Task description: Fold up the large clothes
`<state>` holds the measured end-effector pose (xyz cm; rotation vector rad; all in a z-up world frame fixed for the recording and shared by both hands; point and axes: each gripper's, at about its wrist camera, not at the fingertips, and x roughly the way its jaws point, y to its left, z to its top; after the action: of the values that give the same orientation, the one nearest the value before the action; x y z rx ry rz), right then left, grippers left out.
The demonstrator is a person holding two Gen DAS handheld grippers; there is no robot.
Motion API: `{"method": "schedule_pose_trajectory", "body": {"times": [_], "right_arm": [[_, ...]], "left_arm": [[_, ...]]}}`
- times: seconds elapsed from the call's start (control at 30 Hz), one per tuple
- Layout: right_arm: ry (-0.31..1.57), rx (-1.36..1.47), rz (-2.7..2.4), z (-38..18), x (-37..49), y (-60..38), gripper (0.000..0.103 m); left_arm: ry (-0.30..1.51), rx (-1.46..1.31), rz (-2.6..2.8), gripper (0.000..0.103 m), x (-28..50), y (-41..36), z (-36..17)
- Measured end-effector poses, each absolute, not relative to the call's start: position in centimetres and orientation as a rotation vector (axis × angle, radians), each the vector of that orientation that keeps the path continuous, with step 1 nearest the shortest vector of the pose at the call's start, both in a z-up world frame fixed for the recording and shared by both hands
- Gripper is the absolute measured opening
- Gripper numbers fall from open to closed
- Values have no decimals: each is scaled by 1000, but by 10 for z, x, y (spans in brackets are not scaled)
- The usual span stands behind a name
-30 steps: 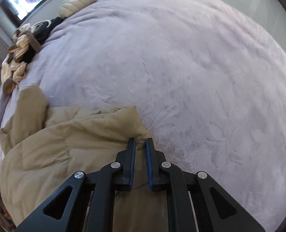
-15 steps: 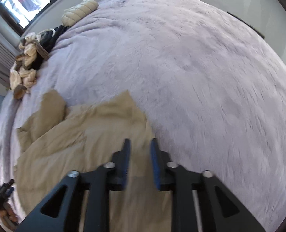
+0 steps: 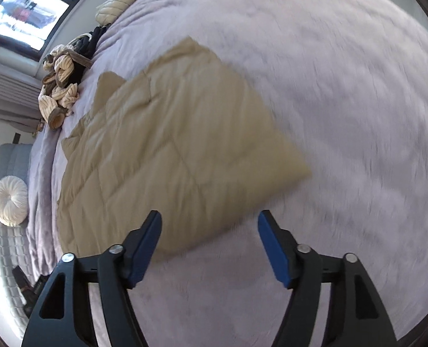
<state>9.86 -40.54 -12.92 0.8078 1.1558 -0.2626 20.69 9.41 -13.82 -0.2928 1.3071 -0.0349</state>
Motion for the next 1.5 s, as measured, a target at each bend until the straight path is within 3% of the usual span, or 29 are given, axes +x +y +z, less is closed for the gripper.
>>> {"method": "schedule_pose_trajectory", "body": {"times": [0.17, 0.27, 0.67, 1.23, 1.3, 1.37, 1.43, 1.47, 1.5], "right_arm": [[1165, 888, -239, -143, 92, -396, 83], [1134, 918, -218, -147, 91, -390, 102], [1069, 1169, -65, -186, 97, -391, 103], [922, 1352, 74, -239, 154, -405, 103], [924, 1378, 77, -240, 154, -407, 103], [935, 1410, 83, -242, 151, -410, 100], [963, 1434, 74, -247, 148, -412, 80], [970, 1454, 88, -250, 147, -413, 60], [970, 1472, 102, -252, 145, -414, 47]], "left_arm": [[1343, -343, -56, 102, 200, 96, -149], [1359, -425, -69, 102, 201, 104, -159], [1325, -767, -185, 102, 194, 121, -202], [1169, -858, -126, 100, 233, 92, -241], [1154, -872, -108, 80, 233, 92, -239], [1139, -891, -129, 46, 232, 94, -236], [1118, -906, -166, 28, 230, 94, -230], [1107, -894, -172, 24, 229, 93, -225], [1096, -878, -177, 22, 229, 90, -219]]}}
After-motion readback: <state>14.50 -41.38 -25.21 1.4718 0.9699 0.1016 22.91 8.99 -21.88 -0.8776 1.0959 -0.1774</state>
